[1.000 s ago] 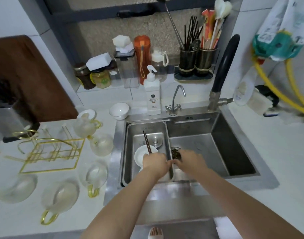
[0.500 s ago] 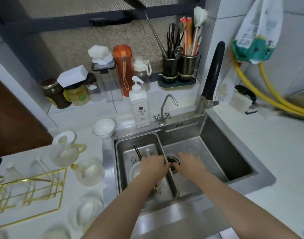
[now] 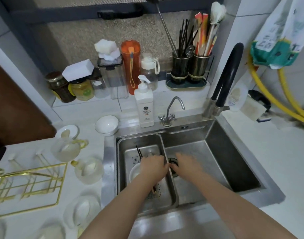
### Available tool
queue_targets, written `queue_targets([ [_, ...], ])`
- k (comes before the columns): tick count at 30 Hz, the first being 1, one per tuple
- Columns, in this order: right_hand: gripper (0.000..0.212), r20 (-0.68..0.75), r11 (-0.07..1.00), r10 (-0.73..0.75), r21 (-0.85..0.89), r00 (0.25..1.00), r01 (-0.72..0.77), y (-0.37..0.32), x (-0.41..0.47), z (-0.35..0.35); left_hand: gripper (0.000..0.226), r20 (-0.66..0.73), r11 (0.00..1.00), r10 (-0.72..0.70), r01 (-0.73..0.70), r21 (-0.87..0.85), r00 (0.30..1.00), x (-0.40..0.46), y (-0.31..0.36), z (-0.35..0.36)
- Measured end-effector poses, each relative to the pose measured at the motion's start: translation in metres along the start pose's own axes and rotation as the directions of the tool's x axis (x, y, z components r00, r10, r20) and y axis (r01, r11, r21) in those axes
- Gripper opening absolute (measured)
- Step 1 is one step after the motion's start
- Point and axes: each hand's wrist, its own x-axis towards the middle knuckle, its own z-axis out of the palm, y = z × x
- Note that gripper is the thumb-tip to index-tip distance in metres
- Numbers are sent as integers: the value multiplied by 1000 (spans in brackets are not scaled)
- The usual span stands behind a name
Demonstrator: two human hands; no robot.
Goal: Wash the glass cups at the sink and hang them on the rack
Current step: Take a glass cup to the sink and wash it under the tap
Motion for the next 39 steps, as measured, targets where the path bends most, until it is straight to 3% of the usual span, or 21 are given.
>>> queue_targets([
  [5, 48, 9, 998, -23, 52, 1000, 22, 4, 5, 4, 51, 13, 999, -32, 32, -4, 999, -1, 5, 1],
  [10, 39, 3, 996, -88, -8, 996, 88, 7, 10, 4, 50, 14, 993, -96, 97, -71, 995, -7, 2, 8],
  [15, 39, 23, 966, -241, -86, 970, 242, -23, 15, 11, 42, -19, 963, -229, 223, -150, 973, -32, -29, 21],
  [22, 42, 80, 902, -422, -58, 903, 427, -69, 10, 27, 41, -45, 903, -376, 356, -241, 925, -76, -68, 30],
  [26, 48, 163, 837, -526, -75, 835, 542, -108, 2, 42, 36, -105, 831, -500, 441, -340, 860, -117, -92, 39],
  [30, 47, 217, 781, -610, -1, 762, 625, -143, -12, 59, 39, -183, 705, -615, 432, -562, 767, -162, -111, 58],
  [33, 49, 247, 755, -636, 4, 731, 656, -167, -18, 69, 35, -301, 699, -667, 434, -568, 682, -189, -119, 72],
  [36, 59, 300, 745, -648, 57, 700, 665, -188, -22, 76, 36, -288, 605, -755, 458, -651, 588, -208, -125, 83],
  [39, 71, 334, 751, -647, 129, 685, 647, -204, -23, 82, 43, -183, 453, -846, 494, -743, 500, -221, -128, 95],
])
